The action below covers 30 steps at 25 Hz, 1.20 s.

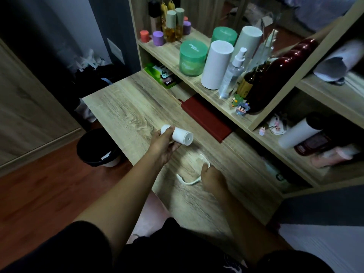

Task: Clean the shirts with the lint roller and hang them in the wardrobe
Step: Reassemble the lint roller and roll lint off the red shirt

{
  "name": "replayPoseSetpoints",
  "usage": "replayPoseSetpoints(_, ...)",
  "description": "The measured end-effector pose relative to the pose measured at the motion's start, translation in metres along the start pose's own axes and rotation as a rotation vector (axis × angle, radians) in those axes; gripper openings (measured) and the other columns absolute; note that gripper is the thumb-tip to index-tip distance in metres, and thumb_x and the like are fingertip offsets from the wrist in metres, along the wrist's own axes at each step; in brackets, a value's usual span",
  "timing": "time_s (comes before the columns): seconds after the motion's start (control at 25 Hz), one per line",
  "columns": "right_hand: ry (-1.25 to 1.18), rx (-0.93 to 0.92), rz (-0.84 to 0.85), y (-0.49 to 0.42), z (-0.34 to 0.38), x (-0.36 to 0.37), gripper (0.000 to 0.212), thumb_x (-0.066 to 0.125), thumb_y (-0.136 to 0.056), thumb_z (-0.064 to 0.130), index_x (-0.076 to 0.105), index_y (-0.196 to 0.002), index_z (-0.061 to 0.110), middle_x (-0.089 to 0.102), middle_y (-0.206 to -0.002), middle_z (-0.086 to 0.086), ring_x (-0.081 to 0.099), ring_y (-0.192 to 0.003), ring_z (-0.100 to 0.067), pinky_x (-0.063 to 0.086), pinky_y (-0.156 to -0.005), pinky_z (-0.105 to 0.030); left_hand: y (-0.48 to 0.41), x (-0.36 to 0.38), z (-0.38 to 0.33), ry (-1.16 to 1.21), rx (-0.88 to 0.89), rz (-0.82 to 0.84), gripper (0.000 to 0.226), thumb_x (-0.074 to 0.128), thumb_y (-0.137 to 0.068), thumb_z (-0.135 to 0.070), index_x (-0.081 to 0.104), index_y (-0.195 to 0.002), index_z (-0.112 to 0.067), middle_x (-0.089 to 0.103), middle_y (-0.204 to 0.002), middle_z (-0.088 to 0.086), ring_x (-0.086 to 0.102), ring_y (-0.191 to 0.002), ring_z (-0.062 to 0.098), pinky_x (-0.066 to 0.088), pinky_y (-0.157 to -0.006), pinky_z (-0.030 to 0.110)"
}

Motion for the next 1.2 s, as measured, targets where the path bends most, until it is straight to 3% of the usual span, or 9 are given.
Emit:
replayPoseSetpoints(0.12,-0.037,-0.065,-0.043,0.002,0.017,-0.013,0.077,0.006,-0.087,0.065,0.057,-0.109,0.011,0.068,-0.1,-0.014,0.065,-0.092,-0.031,0.05,-0.083,-0.041,0.0,-0.006,-0.002,-0.024,-0.022,0.006,0.016,0.053,-0.093,-0.016,0.048,-0.107,-0.011,0.055,-0.106,0.012,0.06,-0.088,0.019,0.059,-0.058,0.03)
replayPoseSetpoints(0.24,-0.051,-0.29,-0.113,0.011,0.055,-0.047,0.063,0.012,-0.094,0.055,0.056,-0.12,0.017,0.066,-0.112,-0.011,0.061,-0.103,-0.03,0.046,-0.087,-0.039,0.002,-0.014,-0.009,-0.197,-0.016,0.029,0.029,0.051,-0.092,-0.018,0.046,-0.119,-0.009,0.055,-0.097,0.007,0.058,-0.082,0.017,0.054,-0.053,0.026)
replayPoseSetpoints(0.44,0.05,-0.474,-0.113,0.016,0.093,-0.077,0.057,0.013,-0.098,0.047,0.056,-0.12,0.018,0.068,-0.105,-0.01,0.061,-0.1,-0.031,0.044,-0.085,-0.04,0.005,-0.016,-0.014,-0.454,0.044,0.14,0.041,0.053,-0.089,-0.015,0.042,-0.128,-0.016,0.057,-0.097,0.007,0.06,-0.077,0.02,0.05,-0.06,0.029)
replayPoseSetpoints(0.76,0.095,-0.505,-0.037,0.011,0.102,-0.074,0.057,0.011,-0.097,0.049,0.055,-0.119,0.02,0.068,-0.105,-0.011,0.06,-0.102,-0.032,0.043,-0.082,-0.039,0.016,-0.008,-0.014,-0.516,0.051,0.251,0.034,0.053,-0.089,-0.011,0.048,-0.12,-0.024,0.06,-0.094,0.008,0.061,-0.078,0.021,0.051,-0.066,0.031)
replayPoseSetpoints(1.2,0.059,-0.497,-0.007,0.008,0.1,-0.071,0.059,0.011,-0.096,0.052,0.058,-0.108,0.02,0.069,-0.1,-0.01,0.064,-0.097,-0.03,0.046,-0.088,-0.041,0.021,-0.005,-0.012,-0.514,0.064,0.268,0.03,0.052,-0.091,-0.011,0.05,-0.114,-0.031,0.059,-0.096,0.01,0.061,-0.082,0.021,0.053,-0.067,0.031)
Point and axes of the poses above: each hand's wrist, its own y-axis away from the middle knuckle, its own x-axis out of the palm, z = x × y, the point moved 6 cm from there along -y, towards the middle knuckle
